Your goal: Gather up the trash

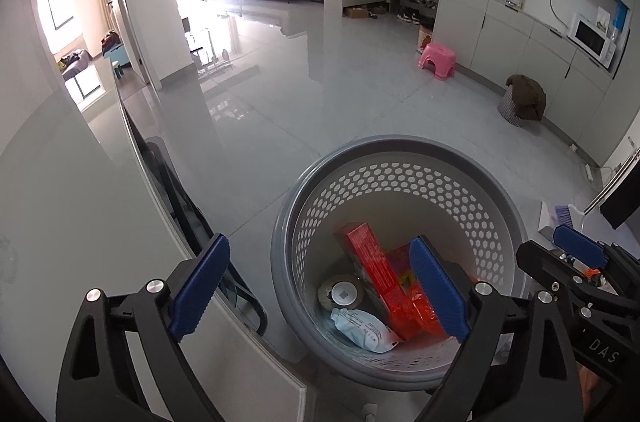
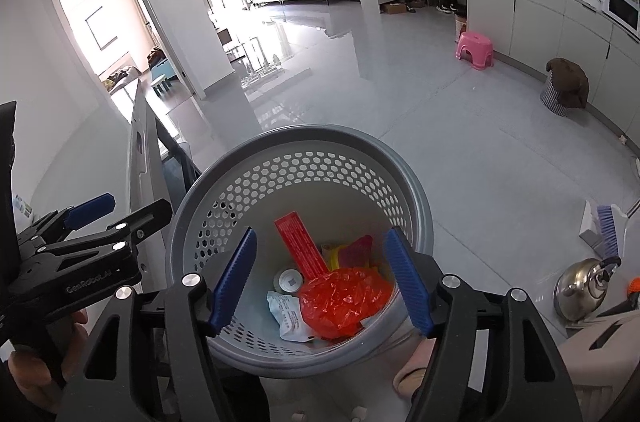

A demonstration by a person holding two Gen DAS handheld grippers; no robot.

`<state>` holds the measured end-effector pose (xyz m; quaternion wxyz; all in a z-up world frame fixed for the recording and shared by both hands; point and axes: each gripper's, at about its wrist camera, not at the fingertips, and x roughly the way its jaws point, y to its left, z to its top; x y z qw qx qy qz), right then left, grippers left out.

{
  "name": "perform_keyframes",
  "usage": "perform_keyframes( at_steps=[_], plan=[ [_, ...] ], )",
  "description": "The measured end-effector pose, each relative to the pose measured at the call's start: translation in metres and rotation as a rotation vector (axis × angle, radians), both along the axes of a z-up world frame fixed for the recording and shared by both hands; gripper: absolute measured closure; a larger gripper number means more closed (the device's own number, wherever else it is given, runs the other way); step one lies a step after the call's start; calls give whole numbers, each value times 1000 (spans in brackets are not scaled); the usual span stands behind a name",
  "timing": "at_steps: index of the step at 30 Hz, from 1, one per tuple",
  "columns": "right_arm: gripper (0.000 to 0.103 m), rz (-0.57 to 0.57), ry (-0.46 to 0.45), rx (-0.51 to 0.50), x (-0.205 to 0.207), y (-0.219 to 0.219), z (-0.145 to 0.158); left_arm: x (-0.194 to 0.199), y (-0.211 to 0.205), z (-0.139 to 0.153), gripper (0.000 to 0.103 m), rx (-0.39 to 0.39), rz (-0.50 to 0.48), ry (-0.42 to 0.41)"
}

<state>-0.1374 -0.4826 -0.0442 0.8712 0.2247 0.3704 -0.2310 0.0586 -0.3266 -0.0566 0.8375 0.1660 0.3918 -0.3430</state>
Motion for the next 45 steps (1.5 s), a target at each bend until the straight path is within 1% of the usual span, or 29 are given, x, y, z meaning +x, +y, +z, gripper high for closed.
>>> perform_keyframes(
  at_steps=[10,24,31,45],
  plan=[
    [36,-8,-10,-13,-8,7,8,-5,10,8,7,-7,1,-23],
    [35,-5,-23,-31,-15,18,17,-10,23,14,6,-19,12,-41],
    [35,-6,-29,-36,-18,20,19,-9,28,16,6,-21,28,-27],
    [35,-3,-34,-40,-20,23,21,-11,30,19,6,-17,43,-36]
  ],
)
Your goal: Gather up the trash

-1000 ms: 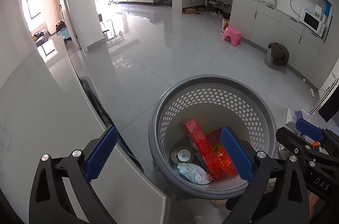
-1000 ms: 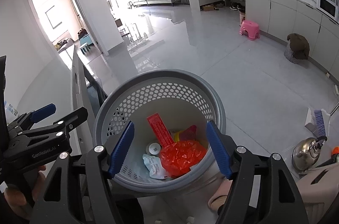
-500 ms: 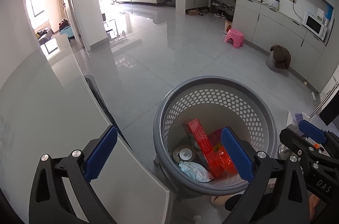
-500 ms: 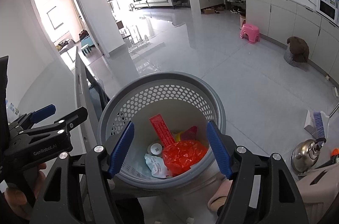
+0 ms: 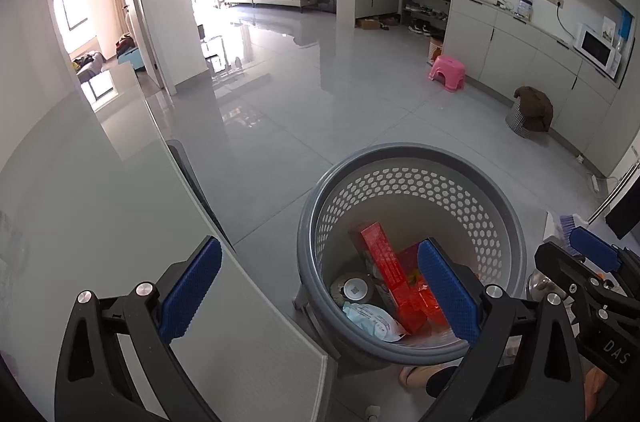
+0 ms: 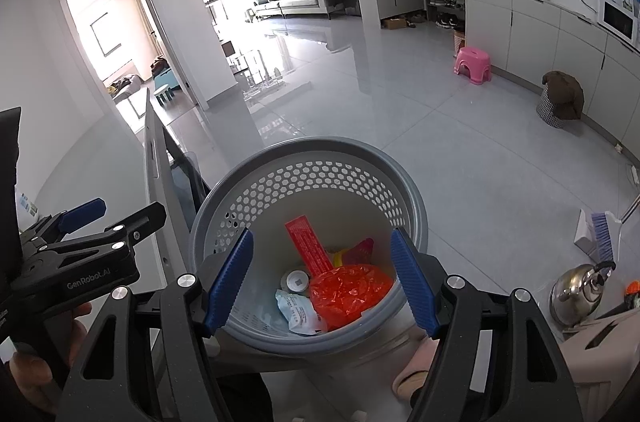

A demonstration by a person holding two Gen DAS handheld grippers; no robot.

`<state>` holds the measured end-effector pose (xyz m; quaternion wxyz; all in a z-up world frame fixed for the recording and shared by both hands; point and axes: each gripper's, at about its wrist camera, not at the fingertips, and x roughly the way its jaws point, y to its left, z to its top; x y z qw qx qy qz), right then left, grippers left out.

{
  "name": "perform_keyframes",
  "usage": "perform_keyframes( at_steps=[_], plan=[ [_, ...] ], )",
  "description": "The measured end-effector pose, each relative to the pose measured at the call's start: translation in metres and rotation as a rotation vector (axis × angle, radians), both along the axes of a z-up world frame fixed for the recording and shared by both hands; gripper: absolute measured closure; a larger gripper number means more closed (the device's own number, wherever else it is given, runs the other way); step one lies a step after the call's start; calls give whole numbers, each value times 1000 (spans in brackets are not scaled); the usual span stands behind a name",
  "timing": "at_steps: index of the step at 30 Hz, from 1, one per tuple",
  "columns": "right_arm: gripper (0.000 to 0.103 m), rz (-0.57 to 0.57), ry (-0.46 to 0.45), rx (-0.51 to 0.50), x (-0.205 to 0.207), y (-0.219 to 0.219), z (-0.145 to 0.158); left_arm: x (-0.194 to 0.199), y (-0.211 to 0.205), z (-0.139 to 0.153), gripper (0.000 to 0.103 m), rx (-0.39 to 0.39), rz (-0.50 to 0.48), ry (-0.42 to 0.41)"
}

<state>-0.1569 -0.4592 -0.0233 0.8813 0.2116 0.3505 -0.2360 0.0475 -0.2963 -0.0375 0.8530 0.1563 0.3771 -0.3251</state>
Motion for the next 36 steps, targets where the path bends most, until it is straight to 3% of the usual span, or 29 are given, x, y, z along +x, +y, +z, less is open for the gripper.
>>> perform_keyframes(
  at_steps=[36],
  plan=[
    [35,3,0,-2,0,3,-1,1,2,2,6,0,6,-19]
  ],
)
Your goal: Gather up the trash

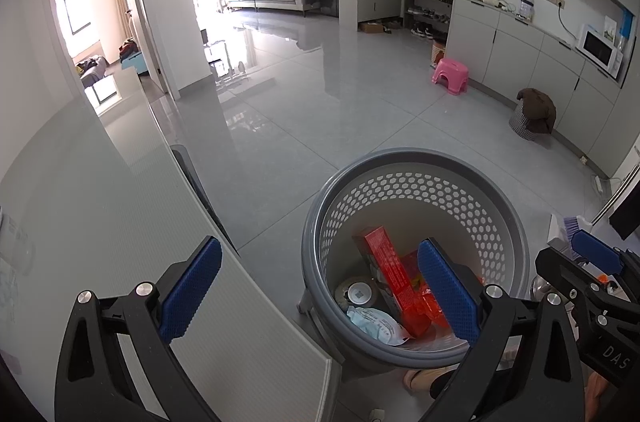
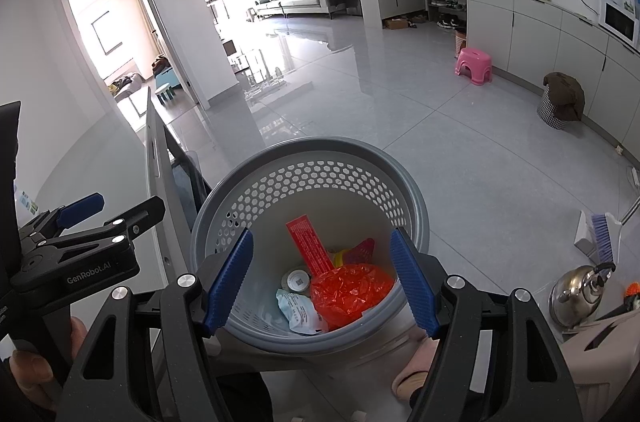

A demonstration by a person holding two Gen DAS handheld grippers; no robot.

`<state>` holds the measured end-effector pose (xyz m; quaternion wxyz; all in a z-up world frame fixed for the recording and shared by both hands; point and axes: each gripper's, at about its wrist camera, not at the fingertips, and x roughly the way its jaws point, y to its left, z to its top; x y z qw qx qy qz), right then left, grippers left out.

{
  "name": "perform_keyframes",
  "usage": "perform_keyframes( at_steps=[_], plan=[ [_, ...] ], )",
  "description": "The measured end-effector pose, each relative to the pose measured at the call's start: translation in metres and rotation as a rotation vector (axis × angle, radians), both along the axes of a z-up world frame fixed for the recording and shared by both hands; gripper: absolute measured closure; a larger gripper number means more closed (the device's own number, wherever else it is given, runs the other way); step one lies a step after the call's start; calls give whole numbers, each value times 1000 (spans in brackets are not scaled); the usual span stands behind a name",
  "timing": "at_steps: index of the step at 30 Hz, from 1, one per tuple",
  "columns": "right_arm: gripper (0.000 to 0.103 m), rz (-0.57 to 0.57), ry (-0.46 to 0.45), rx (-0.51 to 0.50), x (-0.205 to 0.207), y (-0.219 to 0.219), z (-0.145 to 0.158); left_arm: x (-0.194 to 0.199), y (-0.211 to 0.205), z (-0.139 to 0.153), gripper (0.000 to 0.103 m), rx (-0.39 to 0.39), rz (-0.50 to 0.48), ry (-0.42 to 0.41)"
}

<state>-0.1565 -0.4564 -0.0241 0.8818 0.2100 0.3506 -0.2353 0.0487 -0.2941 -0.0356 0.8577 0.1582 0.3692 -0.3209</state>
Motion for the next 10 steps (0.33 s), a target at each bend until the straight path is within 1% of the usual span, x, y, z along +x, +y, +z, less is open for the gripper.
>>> perform_keyframes(
  at_steps=[10],
  plan=[
    [35,0,1,0,0,1,1,2,0,2,6,1,2,1]
  ],
)
